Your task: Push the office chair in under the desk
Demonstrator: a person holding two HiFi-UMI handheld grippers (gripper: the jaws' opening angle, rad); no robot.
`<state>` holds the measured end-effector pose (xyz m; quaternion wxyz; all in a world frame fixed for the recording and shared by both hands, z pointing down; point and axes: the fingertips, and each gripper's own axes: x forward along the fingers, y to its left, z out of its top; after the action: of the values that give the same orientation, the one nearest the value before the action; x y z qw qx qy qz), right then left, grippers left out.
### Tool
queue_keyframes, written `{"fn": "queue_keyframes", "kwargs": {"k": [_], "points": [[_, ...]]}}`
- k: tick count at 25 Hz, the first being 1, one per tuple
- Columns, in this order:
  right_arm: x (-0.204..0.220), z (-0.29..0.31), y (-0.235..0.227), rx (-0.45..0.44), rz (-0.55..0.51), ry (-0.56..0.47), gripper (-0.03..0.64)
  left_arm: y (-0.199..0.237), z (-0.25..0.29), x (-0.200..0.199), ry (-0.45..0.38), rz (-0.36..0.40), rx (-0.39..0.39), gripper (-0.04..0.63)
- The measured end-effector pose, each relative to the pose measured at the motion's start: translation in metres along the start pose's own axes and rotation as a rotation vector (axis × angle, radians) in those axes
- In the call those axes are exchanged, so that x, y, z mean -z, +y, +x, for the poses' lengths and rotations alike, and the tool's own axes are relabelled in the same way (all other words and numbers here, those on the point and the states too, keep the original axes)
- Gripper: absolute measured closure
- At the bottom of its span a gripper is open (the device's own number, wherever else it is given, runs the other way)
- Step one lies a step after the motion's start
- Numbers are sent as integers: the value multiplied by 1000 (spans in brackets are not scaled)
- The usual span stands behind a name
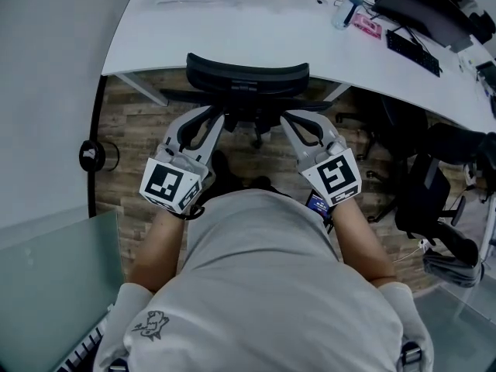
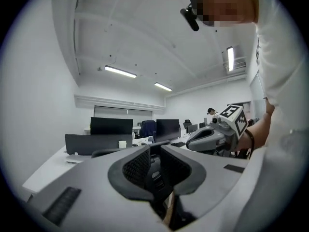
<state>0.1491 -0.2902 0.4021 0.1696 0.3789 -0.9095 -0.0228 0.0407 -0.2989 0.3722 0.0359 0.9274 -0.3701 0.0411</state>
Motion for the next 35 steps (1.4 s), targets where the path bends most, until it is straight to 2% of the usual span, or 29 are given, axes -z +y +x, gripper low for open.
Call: {"fn": "queue_keyframes", "kwargs": {"k": [5, 19, 25, 35], "points": [[-9, -9, 8, 1, 3, -30, 612, -12, -6, -12, -26, 18, -14, 597], [-30, -15, 12, -15, 24, -69, 614, -23, -7, -29, -14, 34, 22, 597], [-36, -13, 22, 24, 36, -72, 614, -21, -22, -23, 12, 56, 67, 597], [-64, -8, 80, 118, 36, -70, 614, -2, -101, -25, 11, 59, 131, 597]]}}
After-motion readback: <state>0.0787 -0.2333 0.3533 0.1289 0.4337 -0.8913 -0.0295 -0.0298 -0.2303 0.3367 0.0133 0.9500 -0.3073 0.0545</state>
